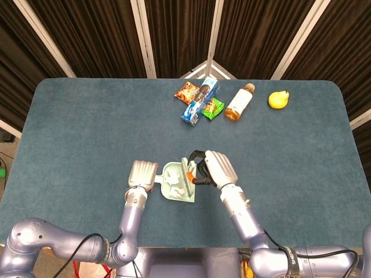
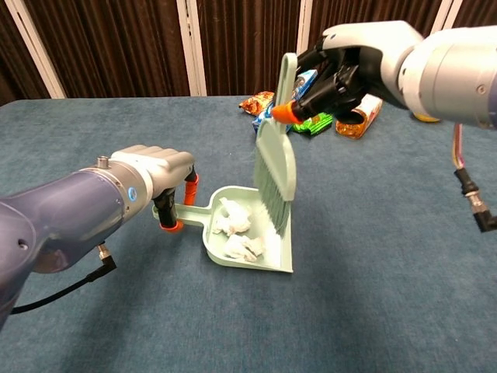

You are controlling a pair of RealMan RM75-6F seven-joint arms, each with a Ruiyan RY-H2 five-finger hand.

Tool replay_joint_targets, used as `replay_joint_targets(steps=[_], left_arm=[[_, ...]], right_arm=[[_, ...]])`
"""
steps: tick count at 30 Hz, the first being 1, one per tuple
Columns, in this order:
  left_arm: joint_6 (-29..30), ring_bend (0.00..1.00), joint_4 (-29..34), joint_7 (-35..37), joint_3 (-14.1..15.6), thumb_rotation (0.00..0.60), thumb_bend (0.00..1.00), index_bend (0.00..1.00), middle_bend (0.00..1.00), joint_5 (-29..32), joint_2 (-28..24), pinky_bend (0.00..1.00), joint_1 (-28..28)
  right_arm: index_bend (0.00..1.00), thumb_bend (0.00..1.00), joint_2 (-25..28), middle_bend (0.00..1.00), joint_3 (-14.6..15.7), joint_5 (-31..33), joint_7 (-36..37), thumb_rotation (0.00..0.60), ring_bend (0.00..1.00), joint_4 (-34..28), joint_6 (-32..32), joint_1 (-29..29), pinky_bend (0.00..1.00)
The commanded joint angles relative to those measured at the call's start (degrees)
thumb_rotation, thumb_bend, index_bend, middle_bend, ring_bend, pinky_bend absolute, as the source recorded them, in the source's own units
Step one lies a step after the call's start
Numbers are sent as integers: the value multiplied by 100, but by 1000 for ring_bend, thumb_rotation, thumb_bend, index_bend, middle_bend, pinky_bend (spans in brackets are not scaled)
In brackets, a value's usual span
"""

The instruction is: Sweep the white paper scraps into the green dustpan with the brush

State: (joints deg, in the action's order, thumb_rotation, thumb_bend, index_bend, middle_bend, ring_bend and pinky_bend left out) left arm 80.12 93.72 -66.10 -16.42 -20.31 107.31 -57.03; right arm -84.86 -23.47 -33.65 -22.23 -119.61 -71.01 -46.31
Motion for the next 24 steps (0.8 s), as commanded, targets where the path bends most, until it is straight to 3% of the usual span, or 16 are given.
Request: replay_joint_targets(steps=[1, 3, 7, 13, 19, 24], left_arm=[[-2, 1000, 23, 78, 25, 600, 115, 343, 997, -121, -8, 1000, 27], [-6, 1000, 80, 122, 28, 600, 10, 256, 980, -178, -51, 1000, 54], [-27, 995, 250, 233, 54, 600, 0, 165, 957, -311, -212, 1000, 132], [-3, 979, 752, 656, 178, 600, 0, 144, 939, -803, -680, 1000, 395], [-47, 930, 1343, 1386, 692, 600, 0, 129, 878, -1811, -1517, 1000, 903], [-74, 809, 1735, 2111, 1086, 600, 0, 110, 760, -2627, -2290, 958, 1367]], right_arm=[[817, 526, 72, 933, 18, -61, 12, 600, 978, 42, -35, 20, 887], [817, 525, 126, 933, 43, -121, 19, 600, 978, 70, -53, 37, 887], [817, 525, 215, 933, 122, -250, 3, 600, 978, 143, -68, 69, 887], [817, 525, 456, 933, 320, -643, -66, 600, 978, 401, -109, 182, 887], [817, 526, 799, 933, 609, -1051, 94, 600, 978, 860, -92, 488, 887], [817, 525, 1066, 933, 805, -1177, 218, 600, 978, 1408, -4, 732, 887]])
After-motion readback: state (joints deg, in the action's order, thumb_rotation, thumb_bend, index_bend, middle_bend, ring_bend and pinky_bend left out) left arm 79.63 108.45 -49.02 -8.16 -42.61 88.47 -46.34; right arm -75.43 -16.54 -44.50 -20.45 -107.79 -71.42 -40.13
